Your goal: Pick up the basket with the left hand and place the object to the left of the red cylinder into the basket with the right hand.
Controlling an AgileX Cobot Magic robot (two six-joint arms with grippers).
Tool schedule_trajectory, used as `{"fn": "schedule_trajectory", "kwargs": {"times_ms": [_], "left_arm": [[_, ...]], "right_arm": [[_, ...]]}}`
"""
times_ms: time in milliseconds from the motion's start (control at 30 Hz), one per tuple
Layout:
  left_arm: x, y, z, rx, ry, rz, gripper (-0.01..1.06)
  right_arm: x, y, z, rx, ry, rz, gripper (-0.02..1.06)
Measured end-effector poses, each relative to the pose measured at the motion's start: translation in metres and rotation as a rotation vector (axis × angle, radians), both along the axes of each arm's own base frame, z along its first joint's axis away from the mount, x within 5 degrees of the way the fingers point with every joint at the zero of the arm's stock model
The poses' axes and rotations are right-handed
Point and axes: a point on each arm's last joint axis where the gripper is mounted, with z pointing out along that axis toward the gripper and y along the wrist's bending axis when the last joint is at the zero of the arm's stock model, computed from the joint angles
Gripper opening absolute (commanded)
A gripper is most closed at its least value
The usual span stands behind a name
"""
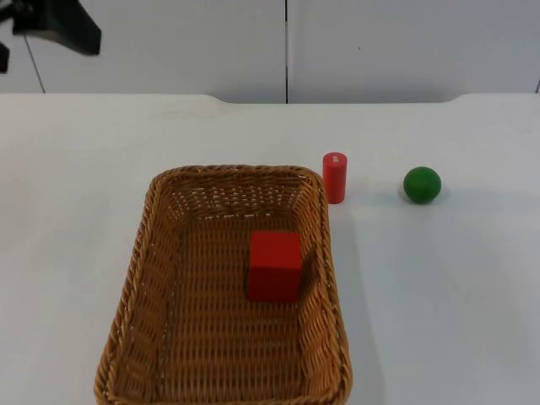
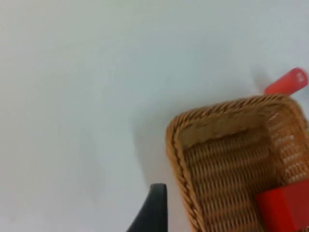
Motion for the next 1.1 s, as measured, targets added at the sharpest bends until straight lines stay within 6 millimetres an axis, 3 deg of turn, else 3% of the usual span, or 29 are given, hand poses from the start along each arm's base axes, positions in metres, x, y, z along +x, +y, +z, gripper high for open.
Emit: {"fn": "schedule_trajectory", "kwargs": {"times_ms": [200,333,367,500,533,633,667,800,833,933,1000,1100], "left_arm": [[-0.024,0.001,0.022,-0.001,-0.076,-0.008,0.84],[-0.063,0.004,0.031,0.001,-0.151,-0.004,0.84],[-0.063,0.004,0.031,0.001,-0.151,-0.004,0.84],[-0.107,0.008,0.034,0.027,-0.241,-0.014,0.84],[-0.107,0.008,0.034,0.027,-0.241,-0.014,0.84],[-0.147,0.011,0.041,0.067,-0.354,-0.029,0.84],[-0.147,0.011,0.041,0.067,-0.354,-0.029,0.84],[-0.191,0.015,0.049,0.082,-0.502,-0.021,0.84],[-0.191,0.015,0.049,0.082,-0.502,-0.021,0.84],[-0.225,0.017,0.045,0.064,-0.567,-0.012,0.84],[-0.23,0.017,0.044,0.065,-0.579,-0.01,0.84],[-0.258,0.022,0.036,0.086,-0.602,0.022,0.84]], "right_arm": [[-0.007,-0.007,0.005,0.03,-0.028,0.0,0.83],[-0.019,-0.02,0.011,0.063,-0.057,-0.006,0.83],[-0.019,-0.02,0.011,0.063,-0.057,-0.006,0.83],[-0.033,-0.037,0.016,0.116,-0.067,-0.025,0.83],[-0.033,-0.037,0.016,0.116,-0.067,-0.025,0.83],[-0.047,-0.053,0.014,0.138,-0.06,-0.047,0.83],[-0.047,-0.053,0.014,0.138,-0.06,-0.047,0.83],[-0.059,-0.069,-0.001,0.132,-0.035,-0.068,0.83],[-0.059,-0.069,-0.001,0.132,-0.035,-0.068,0.83],[-0.067,-0.078,-0.02,0.123,-0.013,-0.08,0.83],[-0.07,-0.081,-0.025,0.124,-0.005,-0.086,0.83],[-0.081,-0.095,-0.041,0.13,0.023,-0.111,0.83]]}}
